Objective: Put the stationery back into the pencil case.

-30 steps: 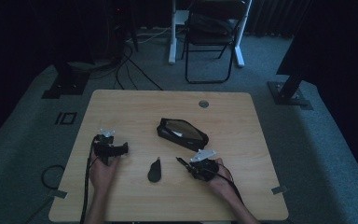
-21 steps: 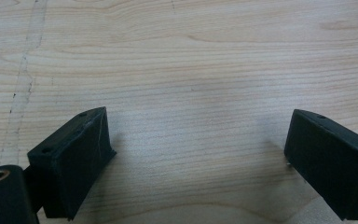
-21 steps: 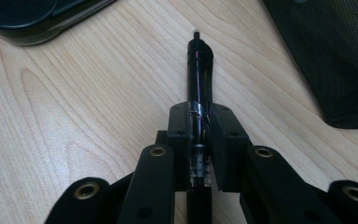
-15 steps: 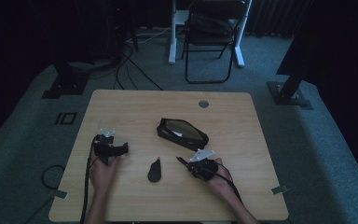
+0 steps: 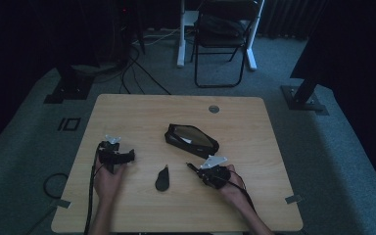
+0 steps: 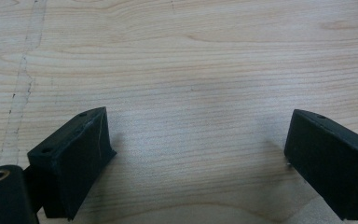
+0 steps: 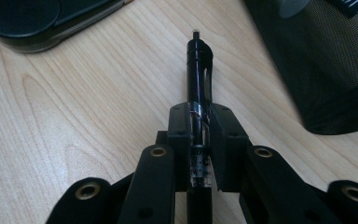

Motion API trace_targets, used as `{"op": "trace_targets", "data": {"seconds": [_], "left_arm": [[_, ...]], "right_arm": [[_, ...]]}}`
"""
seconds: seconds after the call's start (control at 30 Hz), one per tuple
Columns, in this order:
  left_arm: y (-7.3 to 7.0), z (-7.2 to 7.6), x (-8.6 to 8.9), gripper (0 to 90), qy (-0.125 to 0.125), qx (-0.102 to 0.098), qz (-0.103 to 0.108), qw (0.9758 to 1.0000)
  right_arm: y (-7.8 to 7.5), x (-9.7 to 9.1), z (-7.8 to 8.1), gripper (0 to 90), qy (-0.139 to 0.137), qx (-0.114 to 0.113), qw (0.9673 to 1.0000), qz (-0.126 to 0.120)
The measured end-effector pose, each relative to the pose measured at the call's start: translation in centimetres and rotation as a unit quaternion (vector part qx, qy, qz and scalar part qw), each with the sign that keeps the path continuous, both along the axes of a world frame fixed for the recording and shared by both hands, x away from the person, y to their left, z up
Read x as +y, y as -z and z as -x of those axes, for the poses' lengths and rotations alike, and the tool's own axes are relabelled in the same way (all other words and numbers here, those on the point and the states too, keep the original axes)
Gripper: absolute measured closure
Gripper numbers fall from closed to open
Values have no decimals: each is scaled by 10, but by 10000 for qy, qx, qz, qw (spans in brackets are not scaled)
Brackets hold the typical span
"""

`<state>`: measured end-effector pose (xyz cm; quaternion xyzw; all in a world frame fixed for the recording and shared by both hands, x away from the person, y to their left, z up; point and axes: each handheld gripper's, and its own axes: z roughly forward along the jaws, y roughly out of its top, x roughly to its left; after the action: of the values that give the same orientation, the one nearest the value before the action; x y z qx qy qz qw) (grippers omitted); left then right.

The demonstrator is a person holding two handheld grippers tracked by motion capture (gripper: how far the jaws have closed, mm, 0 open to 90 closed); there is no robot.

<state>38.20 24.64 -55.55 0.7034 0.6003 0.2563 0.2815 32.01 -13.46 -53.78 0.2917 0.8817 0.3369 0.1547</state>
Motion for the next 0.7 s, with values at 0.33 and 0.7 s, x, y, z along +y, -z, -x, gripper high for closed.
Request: {"op": "trace_targets", "data": {"seconds": [0.33,0.7], "left_arm": [[0,0,0,72,0,-1,1,10000],[0,0,0,72,0,-1,0,10000]], "right_arm": [[-6,-1,1,798,1,-76,10000,-20],[-12,-2,2,798,-6,-140,9999,-53]]}}
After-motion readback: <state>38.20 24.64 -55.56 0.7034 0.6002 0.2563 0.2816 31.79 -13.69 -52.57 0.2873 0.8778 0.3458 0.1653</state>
